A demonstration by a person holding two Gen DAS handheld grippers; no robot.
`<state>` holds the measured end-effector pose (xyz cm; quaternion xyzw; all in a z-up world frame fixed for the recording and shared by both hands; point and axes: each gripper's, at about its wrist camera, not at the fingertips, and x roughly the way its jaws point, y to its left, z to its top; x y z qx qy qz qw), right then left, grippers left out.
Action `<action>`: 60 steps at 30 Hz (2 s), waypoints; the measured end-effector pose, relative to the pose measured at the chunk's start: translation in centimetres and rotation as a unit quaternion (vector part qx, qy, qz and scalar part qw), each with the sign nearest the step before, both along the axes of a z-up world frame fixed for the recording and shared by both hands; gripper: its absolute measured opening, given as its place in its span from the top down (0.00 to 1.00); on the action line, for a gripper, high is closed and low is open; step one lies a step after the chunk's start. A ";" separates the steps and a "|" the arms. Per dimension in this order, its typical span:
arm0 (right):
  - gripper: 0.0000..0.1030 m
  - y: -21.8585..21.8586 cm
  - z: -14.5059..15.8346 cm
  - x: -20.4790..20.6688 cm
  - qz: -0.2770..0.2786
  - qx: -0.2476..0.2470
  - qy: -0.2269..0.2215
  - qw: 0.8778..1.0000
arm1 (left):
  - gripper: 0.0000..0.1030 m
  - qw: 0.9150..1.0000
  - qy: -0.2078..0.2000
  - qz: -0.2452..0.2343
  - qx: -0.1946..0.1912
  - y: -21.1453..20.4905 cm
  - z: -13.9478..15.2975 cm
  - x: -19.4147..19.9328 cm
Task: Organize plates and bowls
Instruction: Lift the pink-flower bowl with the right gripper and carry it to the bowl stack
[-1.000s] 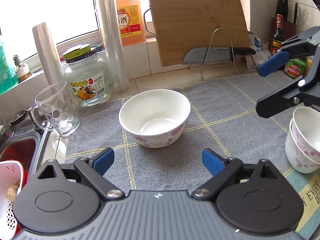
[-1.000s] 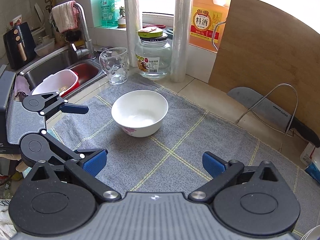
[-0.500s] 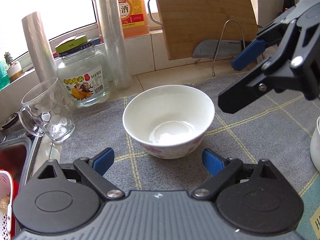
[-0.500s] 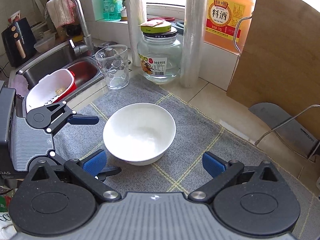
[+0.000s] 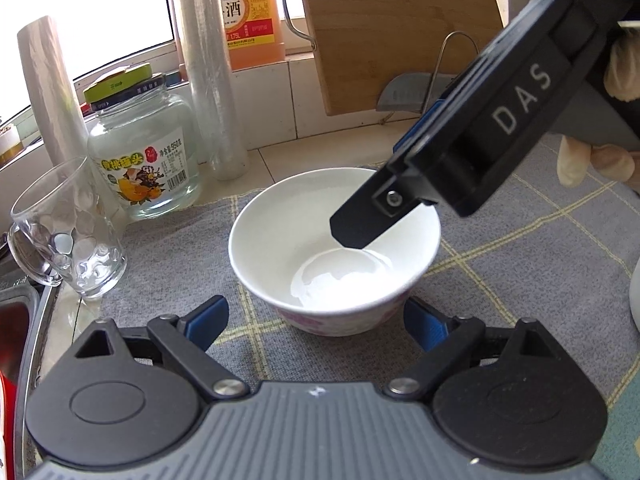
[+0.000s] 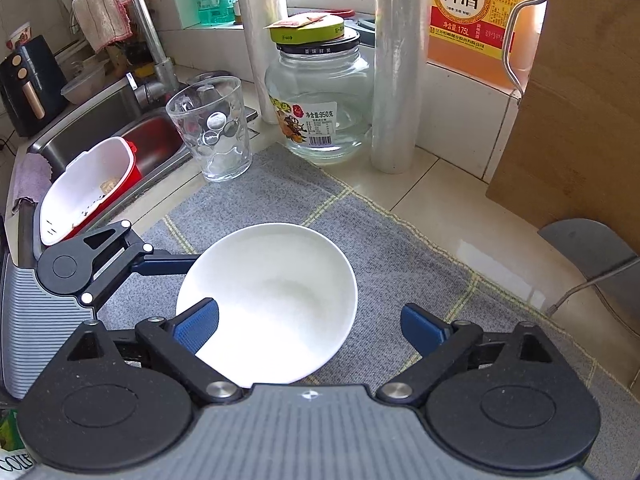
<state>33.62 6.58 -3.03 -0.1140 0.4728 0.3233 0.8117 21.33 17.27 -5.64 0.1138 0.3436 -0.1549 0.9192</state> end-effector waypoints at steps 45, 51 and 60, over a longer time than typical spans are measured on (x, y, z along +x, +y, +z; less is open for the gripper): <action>0.27 0.9 0.2 0.1 0.021 0.013 0.023 0.999 | 0.13 0.999 -0.003 -0.035 -0.018 0.0 1.3 -0.2; 0.27 0.4 1.5 -1.2 0.021 0.025 0.021 0.999 | 0.13 0.999 -0.006 -0.041 -0.013 -0.3 2.5 -1.5; 0.26 -0.7 3.4 -4.4 0.028 0.033 0.015 0.999 | 0.13 0.999 -0.006 -0.051 -0.008 -1.4 4.5 -4.5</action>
